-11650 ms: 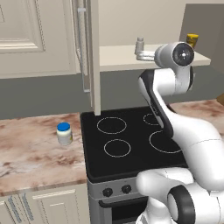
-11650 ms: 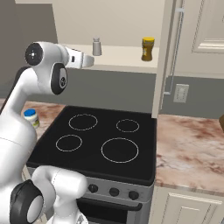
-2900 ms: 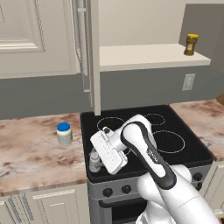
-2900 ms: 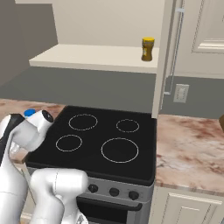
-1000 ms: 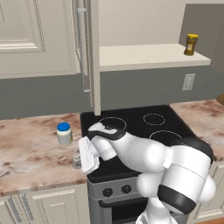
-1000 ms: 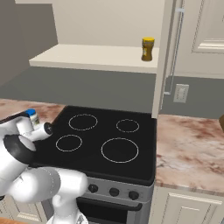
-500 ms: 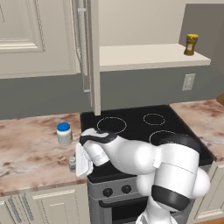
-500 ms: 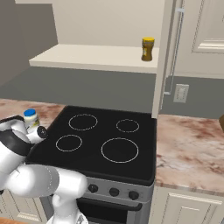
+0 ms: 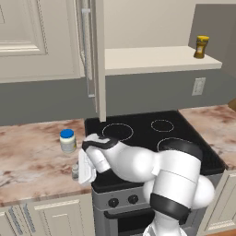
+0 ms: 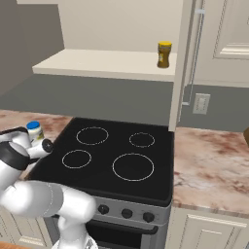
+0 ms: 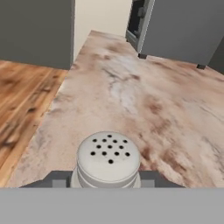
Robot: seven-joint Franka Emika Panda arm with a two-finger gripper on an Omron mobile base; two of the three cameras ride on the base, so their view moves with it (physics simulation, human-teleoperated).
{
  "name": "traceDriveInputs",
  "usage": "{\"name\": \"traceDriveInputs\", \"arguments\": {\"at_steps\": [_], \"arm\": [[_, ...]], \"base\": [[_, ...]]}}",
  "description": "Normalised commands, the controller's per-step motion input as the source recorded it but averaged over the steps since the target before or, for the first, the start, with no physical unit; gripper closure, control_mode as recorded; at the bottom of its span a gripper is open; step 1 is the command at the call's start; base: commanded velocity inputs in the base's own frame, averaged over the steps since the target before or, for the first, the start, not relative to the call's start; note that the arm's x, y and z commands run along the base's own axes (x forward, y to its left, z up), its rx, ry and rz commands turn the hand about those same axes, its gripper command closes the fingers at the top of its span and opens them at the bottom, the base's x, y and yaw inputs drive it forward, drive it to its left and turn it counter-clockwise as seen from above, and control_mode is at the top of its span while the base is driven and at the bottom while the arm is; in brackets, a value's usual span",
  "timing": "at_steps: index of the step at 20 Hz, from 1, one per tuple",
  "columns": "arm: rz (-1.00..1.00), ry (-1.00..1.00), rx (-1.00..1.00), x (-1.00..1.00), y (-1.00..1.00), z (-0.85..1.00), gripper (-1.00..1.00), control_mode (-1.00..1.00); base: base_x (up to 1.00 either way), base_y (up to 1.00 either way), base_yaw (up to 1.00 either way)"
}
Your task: Collect the turmeric, mayonnaise, and shaker from the cabinet and place them next to the stove.
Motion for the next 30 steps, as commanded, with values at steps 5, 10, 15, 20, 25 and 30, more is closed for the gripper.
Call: {"name": "traceDriveInputs", "arguments": {"at_steps": [5,10,15,20,25,30], "arm": [[0.0,0.0,0.0,0.13,0.0,-0.16,1.0,-1.0],[0.0,0.0,0.0,0.02,0.0,-0.17,1.0,-1.0],[0.0,-0.01,0.0,0.0,0.0,-0.08,-1.0,-1.0],[0.0,0.0,0.0,0.0,0.0,0.0,-1.0,-1.0],[0.0,0.0,0.0,0.0,-0.26,0.01,-1.0,-1.0],[0.0,0.0,0.0,0.0,-0.32,0.08,-1.0,-1.0]], "base": [[0.0,0.0,0.0],[0.0,0.0,0.0],[0.0,0.0,0.0],[0.0,0.0,0.0],[0.0,0.0,0.0],[0.0,0.0,0.0]]}}
